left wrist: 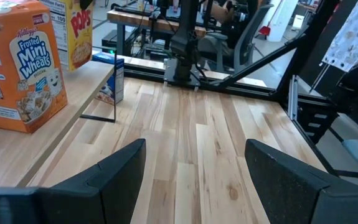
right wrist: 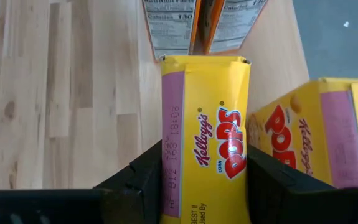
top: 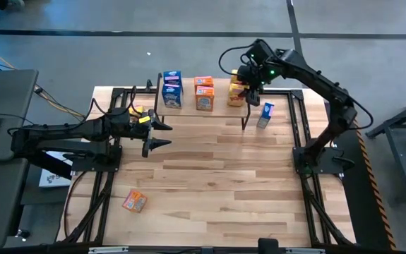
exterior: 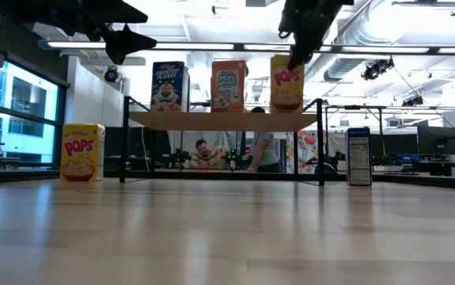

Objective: Stack cereal on shelf
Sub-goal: Put the bottom yellow cereal box aligned with the other yellow cereal box on the shelf

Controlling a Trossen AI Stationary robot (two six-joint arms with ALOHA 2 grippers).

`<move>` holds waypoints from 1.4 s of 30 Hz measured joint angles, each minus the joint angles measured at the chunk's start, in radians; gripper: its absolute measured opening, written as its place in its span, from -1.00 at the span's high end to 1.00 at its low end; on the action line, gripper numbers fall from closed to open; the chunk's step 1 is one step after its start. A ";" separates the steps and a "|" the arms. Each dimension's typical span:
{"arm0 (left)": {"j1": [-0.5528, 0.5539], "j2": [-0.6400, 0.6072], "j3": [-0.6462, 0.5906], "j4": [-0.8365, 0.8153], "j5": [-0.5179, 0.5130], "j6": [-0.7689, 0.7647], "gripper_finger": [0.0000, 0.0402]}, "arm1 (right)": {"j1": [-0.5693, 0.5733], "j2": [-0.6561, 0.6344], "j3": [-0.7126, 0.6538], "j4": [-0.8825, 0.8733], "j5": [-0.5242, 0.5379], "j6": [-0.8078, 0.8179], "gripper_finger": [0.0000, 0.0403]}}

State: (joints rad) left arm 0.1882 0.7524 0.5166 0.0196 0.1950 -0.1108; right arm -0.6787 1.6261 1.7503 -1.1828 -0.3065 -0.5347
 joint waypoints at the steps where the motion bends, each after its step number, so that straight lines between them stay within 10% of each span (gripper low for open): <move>1: 0.000 0.000 0.000 0.000 0.000 0.000 -0.33 | -0.003 -0.004 -0.007 0.002 0.000 -0.009 0.22; 42: 0.000 0.000 0.000 0.000 0.000 0.000 -0.33 | -0.017 -0.020 -0.064 0.091 0.072 -0.035 -0.05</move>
State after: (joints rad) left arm 0.1880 0.7525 0.5163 0.0194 0.1947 -0.1108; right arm -0.6952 1.6062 1.6863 -1.0917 -0.2349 -0.5694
